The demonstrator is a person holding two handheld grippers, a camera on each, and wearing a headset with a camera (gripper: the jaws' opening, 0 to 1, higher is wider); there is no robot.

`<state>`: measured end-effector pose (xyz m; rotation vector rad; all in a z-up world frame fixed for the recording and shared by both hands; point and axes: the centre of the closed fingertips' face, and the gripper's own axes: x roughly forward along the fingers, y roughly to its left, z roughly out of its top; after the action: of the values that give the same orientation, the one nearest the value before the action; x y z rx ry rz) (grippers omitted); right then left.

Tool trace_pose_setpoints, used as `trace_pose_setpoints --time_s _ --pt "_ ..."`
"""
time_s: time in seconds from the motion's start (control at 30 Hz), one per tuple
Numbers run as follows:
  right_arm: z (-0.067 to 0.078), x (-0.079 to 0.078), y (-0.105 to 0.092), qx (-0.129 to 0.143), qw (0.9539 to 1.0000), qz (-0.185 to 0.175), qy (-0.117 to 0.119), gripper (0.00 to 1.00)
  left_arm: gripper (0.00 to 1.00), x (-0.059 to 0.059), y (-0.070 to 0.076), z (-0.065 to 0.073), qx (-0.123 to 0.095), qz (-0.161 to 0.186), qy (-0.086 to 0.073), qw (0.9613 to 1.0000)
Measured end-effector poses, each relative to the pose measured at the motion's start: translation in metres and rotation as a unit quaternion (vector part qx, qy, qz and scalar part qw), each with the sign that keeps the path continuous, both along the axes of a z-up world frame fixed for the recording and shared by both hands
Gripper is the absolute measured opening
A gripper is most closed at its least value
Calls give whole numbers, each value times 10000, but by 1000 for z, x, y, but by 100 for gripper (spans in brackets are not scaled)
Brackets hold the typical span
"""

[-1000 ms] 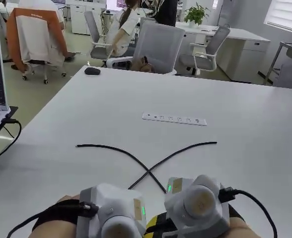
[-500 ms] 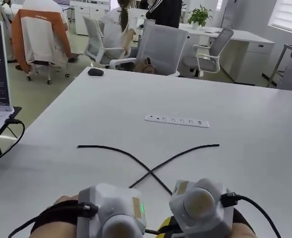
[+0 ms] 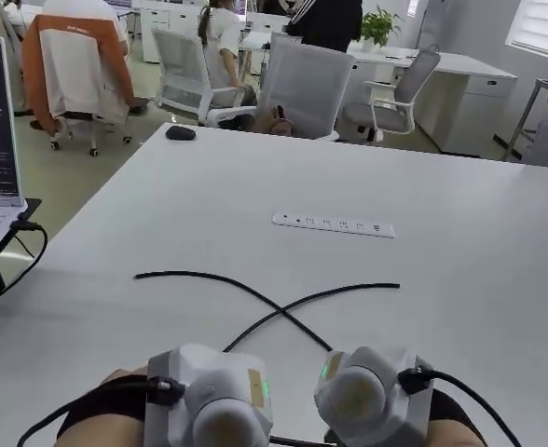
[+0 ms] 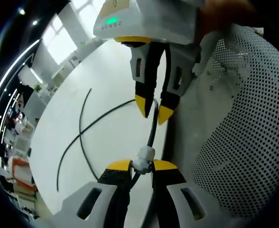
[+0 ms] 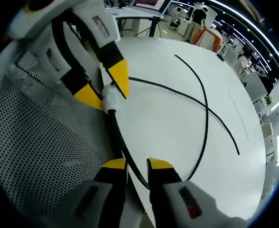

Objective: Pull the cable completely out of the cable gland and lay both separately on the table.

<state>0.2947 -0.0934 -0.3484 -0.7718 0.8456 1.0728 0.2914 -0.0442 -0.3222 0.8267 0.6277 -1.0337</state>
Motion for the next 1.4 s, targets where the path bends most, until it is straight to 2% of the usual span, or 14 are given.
trace_pose_setpoints --time_s 0.1,0.13,0.2,0.3,0.33,0.43,0.5,0.67,0.83,0.93,1.17,1.33,1.37,1.4 --pt "14 -11 25 631 9976 261 106 19 17 -2 -2 -2 7 -63 37 10000" --pt "25 -12 37 1005 9944 322 30 19 17 -3 -2 -3 31 -83 42 10000" --pt "33 -15 45 1145 9916 593 -136 18 17 -3 -1 -4 43 -91 60 9999" --pt "31 -21 47 1019 9909 862 -181 6 17 -1 -1 -3 39 -58 47 10000" --pt "29 -17 45 913 9916 860 -323 4 17 -1 0 -3 30 -46 66 10000" --pt "26 -18 45 955 9926 741 -129 4 17 -2 -1 -4 18 -62 90 9999" --pt "24 -19 44 915 9929 749 -120 4 17 -3 -2 -3 22 -88 85 9999" --pt "12 -14 28 580 9976 387 53 4 17 -1 0 -3 10 -39 66 10000" --pt "6 -9 16 364 9992 79 121 4 17 0 -1 -2 -15 -20 37 10000" --pt "-1 -6 2 -65 10000 21 35 5 17 0 1 -3 -18 16 67 10000" --pt "-7 2 -17 -530 9983 -236 -61 6 17 1 1 -3 -37 42 88 9999" --pt "-8 -6 -9 -504 9986 124 -2 12 17 0 3 -6 76 34 100 9999" --pt "-7 -7 -5 -435 9989 172 -16 16 17 0 3 -6 72 25 108 9999" --pt "-2 -8 6 -130 9997 226 -16 19 17 -1 1 -6 26 2 123 9999"
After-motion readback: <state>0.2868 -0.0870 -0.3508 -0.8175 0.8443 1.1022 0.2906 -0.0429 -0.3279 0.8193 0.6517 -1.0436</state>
